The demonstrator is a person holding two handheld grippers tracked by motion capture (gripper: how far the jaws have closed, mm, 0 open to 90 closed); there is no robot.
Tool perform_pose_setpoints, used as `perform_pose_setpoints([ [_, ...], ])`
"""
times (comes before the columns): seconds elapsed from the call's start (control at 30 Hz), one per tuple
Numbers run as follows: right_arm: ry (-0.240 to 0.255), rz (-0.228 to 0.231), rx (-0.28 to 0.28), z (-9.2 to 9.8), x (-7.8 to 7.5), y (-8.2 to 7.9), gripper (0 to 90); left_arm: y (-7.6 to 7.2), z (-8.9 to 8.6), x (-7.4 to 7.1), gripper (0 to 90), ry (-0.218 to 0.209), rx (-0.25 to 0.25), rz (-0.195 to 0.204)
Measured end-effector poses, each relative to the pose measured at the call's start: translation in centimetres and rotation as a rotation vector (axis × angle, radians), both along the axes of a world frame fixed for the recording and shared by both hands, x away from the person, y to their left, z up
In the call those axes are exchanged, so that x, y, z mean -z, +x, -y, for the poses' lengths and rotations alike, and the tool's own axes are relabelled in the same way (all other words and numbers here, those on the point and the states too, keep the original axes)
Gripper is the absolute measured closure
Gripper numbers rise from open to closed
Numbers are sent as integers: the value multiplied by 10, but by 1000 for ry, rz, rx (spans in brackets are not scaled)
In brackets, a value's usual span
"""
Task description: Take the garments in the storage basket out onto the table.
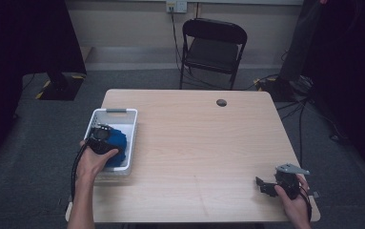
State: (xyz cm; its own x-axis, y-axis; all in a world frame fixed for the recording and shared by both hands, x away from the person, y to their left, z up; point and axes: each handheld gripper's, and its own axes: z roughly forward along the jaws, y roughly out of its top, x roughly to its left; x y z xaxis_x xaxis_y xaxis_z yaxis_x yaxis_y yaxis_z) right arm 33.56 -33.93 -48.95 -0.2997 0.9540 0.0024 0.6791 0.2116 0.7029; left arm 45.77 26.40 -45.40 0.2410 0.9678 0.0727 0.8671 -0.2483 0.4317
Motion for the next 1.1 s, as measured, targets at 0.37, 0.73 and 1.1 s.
perform_pose_setpoints([
  [0.37, 0, 0, -3, 0, 0, 0, 73, 4, 1, 4, 54, -13, -6, -69],
  [0.73, 0, 0, -3, 0, 0, 0, 73, 7, 0, 6, 79, -53, 9, -121],
  [1.1, 0, 0, -3, 0, 0, 0, 73, 3, -2, 1, 305, -79, 27, -84],
])
